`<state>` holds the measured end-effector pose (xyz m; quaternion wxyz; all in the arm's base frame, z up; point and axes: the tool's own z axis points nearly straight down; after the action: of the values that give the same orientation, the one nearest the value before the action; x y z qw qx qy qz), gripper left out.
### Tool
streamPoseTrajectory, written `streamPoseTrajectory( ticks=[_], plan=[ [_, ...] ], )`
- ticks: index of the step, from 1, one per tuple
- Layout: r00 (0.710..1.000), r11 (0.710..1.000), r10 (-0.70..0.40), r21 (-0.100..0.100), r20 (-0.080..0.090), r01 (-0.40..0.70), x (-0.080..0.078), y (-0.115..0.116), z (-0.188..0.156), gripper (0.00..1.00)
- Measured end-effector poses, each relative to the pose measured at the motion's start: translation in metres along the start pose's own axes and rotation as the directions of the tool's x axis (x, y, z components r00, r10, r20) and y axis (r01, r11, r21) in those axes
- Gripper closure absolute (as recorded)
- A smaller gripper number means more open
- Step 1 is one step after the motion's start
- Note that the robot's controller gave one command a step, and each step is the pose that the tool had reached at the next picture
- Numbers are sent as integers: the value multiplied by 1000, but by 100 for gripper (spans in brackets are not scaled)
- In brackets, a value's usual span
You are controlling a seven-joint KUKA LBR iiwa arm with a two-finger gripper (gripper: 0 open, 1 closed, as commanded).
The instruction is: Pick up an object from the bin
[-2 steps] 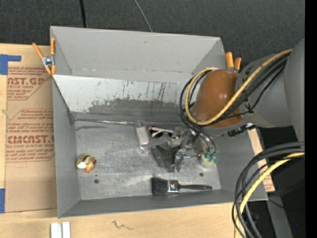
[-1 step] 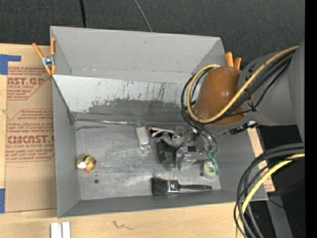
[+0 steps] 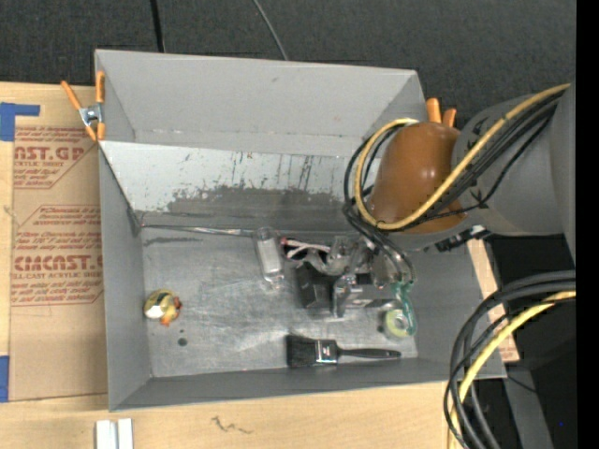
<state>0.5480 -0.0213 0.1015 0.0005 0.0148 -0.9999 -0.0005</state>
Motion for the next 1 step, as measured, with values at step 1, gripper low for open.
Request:
streamPoseTrajectory(
  ticks=[1],
  plan=[
    [1000,1000,0,0,-3,0,1,0,-6,100]
  ],
)
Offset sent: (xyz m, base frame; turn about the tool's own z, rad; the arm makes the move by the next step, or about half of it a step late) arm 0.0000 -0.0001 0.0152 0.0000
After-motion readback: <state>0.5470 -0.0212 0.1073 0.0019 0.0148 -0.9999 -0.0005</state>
